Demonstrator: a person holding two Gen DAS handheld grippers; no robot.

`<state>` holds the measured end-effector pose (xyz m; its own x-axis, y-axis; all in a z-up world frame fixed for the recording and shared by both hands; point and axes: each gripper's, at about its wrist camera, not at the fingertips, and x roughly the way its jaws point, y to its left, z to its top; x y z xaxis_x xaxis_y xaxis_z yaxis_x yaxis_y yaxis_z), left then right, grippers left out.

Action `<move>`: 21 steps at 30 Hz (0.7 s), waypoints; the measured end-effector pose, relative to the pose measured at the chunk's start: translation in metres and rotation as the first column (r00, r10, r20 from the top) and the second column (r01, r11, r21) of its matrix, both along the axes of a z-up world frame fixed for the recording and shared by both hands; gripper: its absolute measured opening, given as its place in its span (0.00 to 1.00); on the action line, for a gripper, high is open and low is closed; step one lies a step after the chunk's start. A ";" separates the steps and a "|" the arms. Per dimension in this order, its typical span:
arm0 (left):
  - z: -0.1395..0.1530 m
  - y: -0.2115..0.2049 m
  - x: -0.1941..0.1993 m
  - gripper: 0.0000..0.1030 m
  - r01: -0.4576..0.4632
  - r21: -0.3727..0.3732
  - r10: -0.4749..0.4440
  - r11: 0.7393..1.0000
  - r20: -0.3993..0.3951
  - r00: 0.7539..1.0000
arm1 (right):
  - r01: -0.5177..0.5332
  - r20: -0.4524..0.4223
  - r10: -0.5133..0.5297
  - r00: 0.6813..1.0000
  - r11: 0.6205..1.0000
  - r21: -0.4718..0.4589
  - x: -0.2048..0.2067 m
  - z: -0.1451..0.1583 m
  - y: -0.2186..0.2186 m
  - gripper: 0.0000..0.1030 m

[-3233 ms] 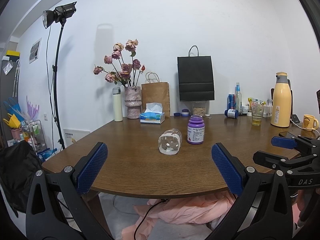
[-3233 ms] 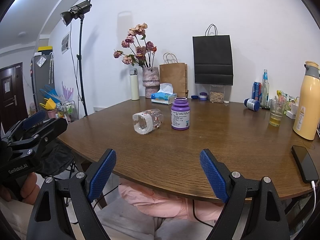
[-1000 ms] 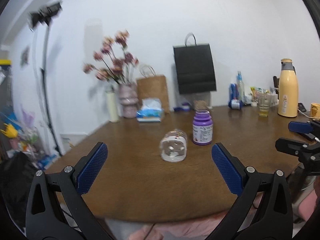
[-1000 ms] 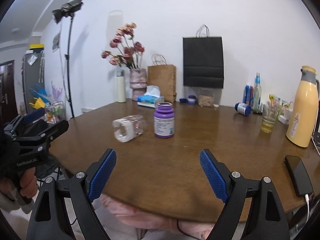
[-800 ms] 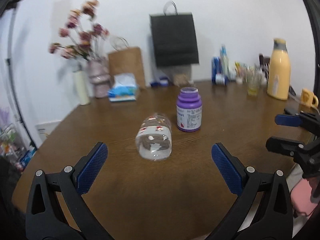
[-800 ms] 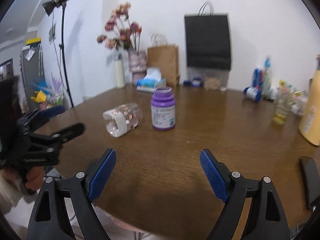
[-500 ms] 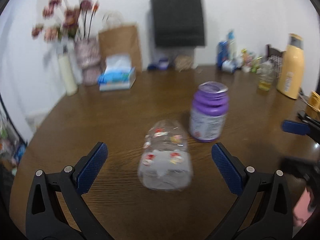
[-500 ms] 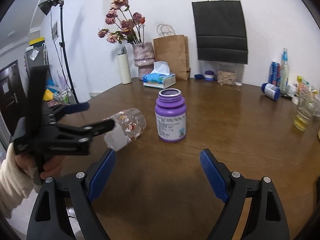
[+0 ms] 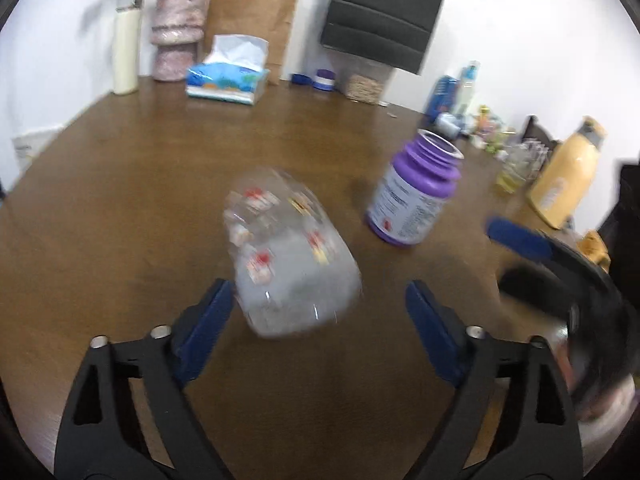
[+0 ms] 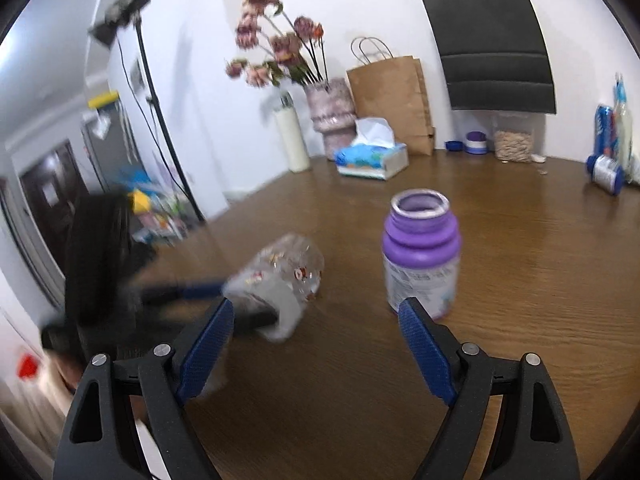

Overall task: Flip cup upright
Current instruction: 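Move the right tool to the sideways clear cup and close around it, then lift the clear cup with the right tool and rotate it upward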

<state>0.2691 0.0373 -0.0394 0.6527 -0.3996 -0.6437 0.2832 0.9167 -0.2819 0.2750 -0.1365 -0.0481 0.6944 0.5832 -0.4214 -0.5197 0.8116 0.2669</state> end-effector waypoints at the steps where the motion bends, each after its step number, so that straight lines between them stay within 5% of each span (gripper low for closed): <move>1: -0.001 0.003 -0.005 0.88 0.036 -0.038 -0.036 0.999 0.010 0.999 | -0.015 -0.015 0.016 1.000 1.000 0.026 0.007 0.001 0.003 0.86; 5: 0.005 0.000 -0.019 0.97 0.166 -0.102 -0.159 0.981 0.072 0.985 | -0.084 -0.037 0.085 0.996 0.996 0.041 0.027 0.003 0.025 0.86; 9: 0.017 0.005 -0.040 0.99 0.180 0.065 -0.188 0.982 0.165 0.968 | -0.135 -0.050 0.134 0.990 0.991 -0.008 0.046 0.003 0.056 0.86; 14: 0.026 0.057 -0.046 1.00 0.019 0.146 -0.049 0.989 0.207 0.977 | -0.102 -0.069 0.089 0.994 0.973 -0.208 0.062 -0.012 0.101 0.86; 17: 0.031 0.092 -0.039 1.00 -0.136 0.170 0.102 0.976 0.197 0.975 | -0.144 -0.095 0.124 0.988 0.959 -0.245 0.063 -0.019 0.124 0.84; 19: 0.036 0.113 -0.037 1.00 -0.204 0.133 0.177 0.970 0.190 0.966 | -0.157 -0.100 0.135 0.986 0.952 -0.264 0.063 -0.023 0.133 0.69; 21: 0.039 0.128 -0.030 1.00 -0.268 0.092 0.249 0.959 0.179 0.952 | -0.172 -0.103 0.150 0.983 0.951 -0.257 0.061 -0.024 0.138 0.68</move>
<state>0.2394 0.1650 -0.0002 0.8243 -0.1331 -0.5503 0.0654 0.9878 -0.1410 0.3364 0.0015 -0.0721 0.5573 0.5445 -0.6269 -0.6347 0.7661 0.1012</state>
